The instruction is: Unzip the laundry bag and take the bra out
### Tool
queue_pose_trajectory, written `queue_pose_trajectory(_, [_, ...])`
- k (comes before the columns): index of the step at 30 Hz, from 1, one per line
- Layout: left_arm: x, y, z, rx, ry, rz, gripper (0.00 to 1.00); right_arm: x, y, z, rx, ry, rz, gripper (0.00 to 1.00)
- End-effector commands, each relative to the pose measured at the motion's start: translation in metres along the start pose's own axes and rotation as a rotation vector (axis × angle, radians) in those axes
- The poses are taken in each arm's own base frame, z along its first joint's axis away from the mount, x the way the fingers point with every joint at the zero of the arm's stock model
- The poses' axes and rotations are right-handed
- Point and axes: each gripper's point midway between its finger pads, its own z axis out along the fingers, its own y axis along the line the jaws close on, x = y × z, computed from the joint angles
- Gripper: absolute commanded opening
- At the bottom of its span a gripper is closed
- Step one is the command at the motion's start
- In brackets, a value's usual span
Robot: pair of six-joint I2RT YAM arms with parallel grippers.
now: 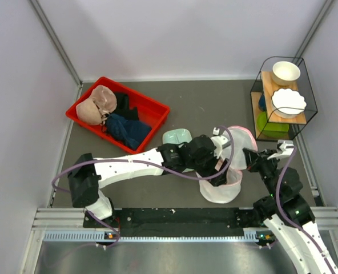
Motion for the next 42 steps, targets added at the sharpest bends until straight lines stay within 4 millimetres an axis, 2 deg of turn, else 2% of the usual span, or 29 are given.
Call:
queue_pose_trajectory(1, [0.001,-0.001,0.017,-0.073,0.011,0.055,0.88,-0.023,0.012,0.0,-0.047,-0.074,0.001,0.0])
queue_pose_trajectory(4, [0.002,0.015,0.024,-0.19,0.022,0.072,0.87,-0.022,0.015,0.0,-0.055,-0.065,0.006,0.0])
queue_pose_trajectory(5, [-0.007,0.024,0.023,-0.254,-0.015,0.085,0.87,-0.022,0.015,0.0,-0.054,-0.064,0.003,0.0])
queue_pose_trajectory(8, [-0.024,0.033,0.01,-0.35,-0.056,0.175,0.87,-0.024,0.012,0.0,-0.036,-0.066,0.004,0.0])
queue_pose_trajectory(9, [-0.039,0.039,0.003,-0.41,-0.099,0.187,0.87,-0.025,0.012,-0.001,-0.035,-0.068,0.004,0.0])
queue_pose_trajectory(13, [-0.048,0.048,0.004,-0.468,-0.103,0.251,0.88,-0.024,0.013,0.001,-0.035,-0.057,0.007,0.0])
queue_pose_trajectory(17, [-0.04,0.057,0.019,-0.504,-0.052,0.27,0.88,-0.021,0.013,0.003,-0.034,-0.042,0.009,0.0])
queue_pose_trajectory(24, [-0.022,0.074,0.032,-0.557,0.015,0.275,0.91,-0.02,0.014,0.003,-0.034,-0.035,0.008,0.0])
queue_pose_trajectory(32, [0.007,0.066,0.053,-0.47,0.097,0.198,0.91,-0.019,0.015,0.004,-0.037,-0.025,0.012,0.0])
queue_pose_trajectory(33, [0.01,0.062,0.055,-0.444,0.108,0.192,0.89,-0.018,0.015,0.004,-0.037,-0.023,0.014,0.0])
queue_pose_trajectory(35, [0.011,0.058,0.056,-0.425,0.112,0.178,0.75,-0.019,0.015,0.004,-0.037,-0.023,0.012,0.0])
queue_pose_trajectory(36, [0.011,0.056,0.056,-0.413,0.116,0.179,0.65,-0.019,0.015,0.004,-0.036,-0.024,0.014,0.0])
queue_pose_trajectory(37, [0.01,0.055,0.055,-0.411,0.112,0.179,0.45,-0.019,0.015,0.004,-0.038,-0.024,0.015,0.0])
queue_pose_trajectory(38, [0.01,0.054,0.054,-0.412,0.112,0.18,0.35,-0.019,0.015,0.004,-0.039,-0.024,0.014,0.0])
queue_pose_trajectory(41, [0.004,0.054,0.047,-0.423,0.098,0.19,0.12,-0.02,0.016,0.004,-0.042,-0.026,0.018,0.0])
queue_pose_trajectory(42, [0.003,0.055,0.045,-0.427,0.099,0.196,0.08,-0.02,0.016,0.004,-0.042,-0.026,0.016,0.0])
